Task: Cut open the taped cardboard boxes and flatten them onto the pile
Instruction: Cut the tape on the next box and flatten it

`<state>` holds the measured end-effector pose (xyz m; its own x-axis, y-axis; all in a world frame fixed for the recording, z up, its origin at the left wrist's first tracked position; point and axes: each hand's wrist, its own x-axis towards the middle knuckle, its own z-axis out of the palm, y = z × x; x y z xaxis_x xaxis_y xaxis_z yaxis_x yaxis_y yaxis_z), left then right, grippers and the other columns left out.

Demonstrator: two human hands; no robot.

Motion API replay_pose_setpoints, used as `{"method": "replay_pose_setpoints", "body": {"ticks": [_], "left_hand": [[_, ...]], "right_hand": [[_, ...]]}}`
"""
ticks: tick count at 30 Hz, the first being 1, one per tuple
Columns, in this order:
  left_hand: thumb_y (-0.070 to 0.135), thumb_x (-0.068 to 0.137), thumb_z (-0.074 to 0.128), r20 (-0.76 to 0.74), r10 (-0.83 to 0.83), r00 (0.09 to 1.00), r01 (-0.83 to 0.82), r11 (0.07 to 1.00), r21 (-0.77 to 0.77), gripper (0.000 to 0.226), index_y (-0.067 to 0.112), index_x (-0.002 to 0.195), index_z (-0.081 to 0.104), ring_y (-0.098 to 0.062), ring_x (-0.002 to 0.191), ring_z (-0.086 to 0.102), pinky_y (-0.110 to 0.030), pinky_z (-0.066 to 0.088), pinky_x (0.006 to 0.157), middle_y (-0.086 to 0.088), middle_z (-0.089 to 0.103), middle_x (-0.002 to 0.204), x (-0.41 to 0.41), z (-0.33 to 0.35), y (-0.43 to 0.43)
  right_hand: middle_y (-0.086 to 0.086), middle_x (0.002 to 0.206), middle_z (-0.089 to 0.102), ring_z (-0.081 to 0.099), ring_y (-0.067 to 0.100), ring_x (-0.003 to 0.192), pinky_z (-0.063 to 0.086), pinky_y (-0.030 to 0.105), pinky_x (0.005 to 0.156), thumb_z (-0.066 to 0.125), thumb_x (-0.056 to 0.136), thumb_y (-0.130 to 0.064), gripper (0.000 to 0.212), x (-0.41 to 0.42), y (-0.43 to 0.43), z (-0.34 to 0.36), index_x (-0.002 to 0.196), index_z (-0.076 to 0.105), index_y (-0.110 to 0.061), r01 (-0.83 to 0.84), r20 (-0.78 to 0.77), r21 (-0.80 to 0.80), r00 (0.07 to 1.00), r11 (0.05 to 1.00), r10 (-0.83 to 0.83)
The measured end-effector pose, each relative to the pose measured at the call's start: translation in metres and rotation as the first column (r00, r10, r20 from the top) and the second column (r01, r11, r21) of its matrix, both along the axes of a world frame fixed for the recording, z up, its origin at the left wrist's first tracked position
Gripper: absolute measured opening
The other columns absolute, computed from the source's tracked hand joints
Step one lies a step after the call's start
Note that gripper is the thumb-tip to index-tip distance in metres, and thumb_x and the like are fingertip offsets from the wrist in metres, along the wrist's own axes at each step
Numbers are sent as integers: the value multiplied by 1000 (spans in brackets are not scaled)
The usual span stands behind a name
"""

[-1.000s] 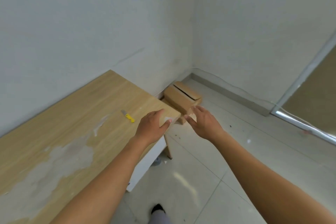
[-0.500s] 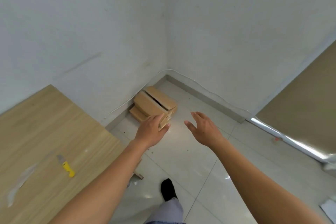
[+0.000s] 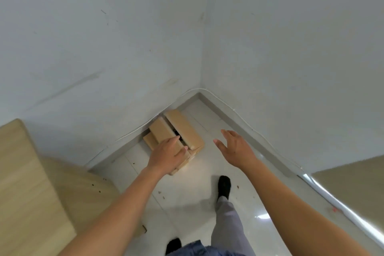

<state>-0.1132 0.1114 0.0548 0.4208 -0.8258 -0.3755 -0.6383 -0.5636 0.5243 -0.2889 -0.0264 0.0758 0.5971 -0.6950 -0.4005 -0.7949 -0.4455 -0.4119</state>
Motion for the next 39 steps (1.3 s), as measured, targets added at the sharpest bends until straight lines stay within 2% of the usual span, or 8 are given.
{"method": "replay_pose_setpoints", "body": {"ticks": [5,12,23,25,27,29,35,39], "left_hand": [[44,99,42,-27,223,974,-218,968,128,58,18,148,30,-21,137,35,-33,33,108,-2,40,149,24,-57,-61],[51,97,42,-81,534,841,-516,839,173,64,20,150,26,-19,140,31,-35,29,111,0,34,153,65,-144,-123],[42,94,53,-163,795,584,-767,606,212,69,16,150,22,-19,140,30,-23,24,104,-3,32,152,127,-358,-131],[48,91,55,-181,798,575,-767,603,220,75,20,151,19,-21,138,33,-31,30,109,-2,32,152,134,-401,-129],[55,87,58,-222,796,563,-764,604,229,83,23,151,15,-22,136,38,-43,40,106,0,33,151,142,-440,-127],[55,84,62,-294,811,505,-779,575,250,92,23,151,8,-21,134,39,-41,42,103,1,31,151,151,-470,-128],[50,73,76,-420,888,184,-881,339,331,97,20,147,22,-19,117,53,-34,44,99,1,51,134,160,-519,-131],[51,68,80,-430,894,124,-916,270,298,92,24,141,31,-18,112,56,-35,47,96,6,55,122,155,-507,-130]], "right_hand": [[9,152,31,28,23,140,25,35,114,35,99,-46,60,45,-94,-59,148,27,-12,-100,14,86,995,991,99],[7,152,30,26,21,140,22,31,112,36,99,-45,60,121,-173,-160,149,25,-14,-277,-39,166,957,946,287],[5,153,28,30,21,138,29,35,109,35,98,-47,62,218,-210,-377,150,19,-18,-339,-128,223,919,914,373],[6,152,29,34,23,136,33,35,107,36,98,-47,63,228,-210,-413,150,17,-17,-349,-140,217,913,911,383],[7,151,29,37,25,134,35,36,105,39,98,-45,65,237,-209,-446,151,14,-17,-338,-141,233,916,912,375],[8,152,28,38,27,133,36,39,104,42,96,-47,71,247,-210,-478,151,9,-17,-278,-141,281,935,919,326],[-6,120,46,53,18,98,43,31,78,57,90,-43,76,258,-207,-530,148,11,-29,-30,-51,486,997,873,63],[-6,124,50,56,21,105,50,41,89,60,86,-47,76,257,-201,-516,146,16,-34,-28,-3,477,999,879,33]]}}
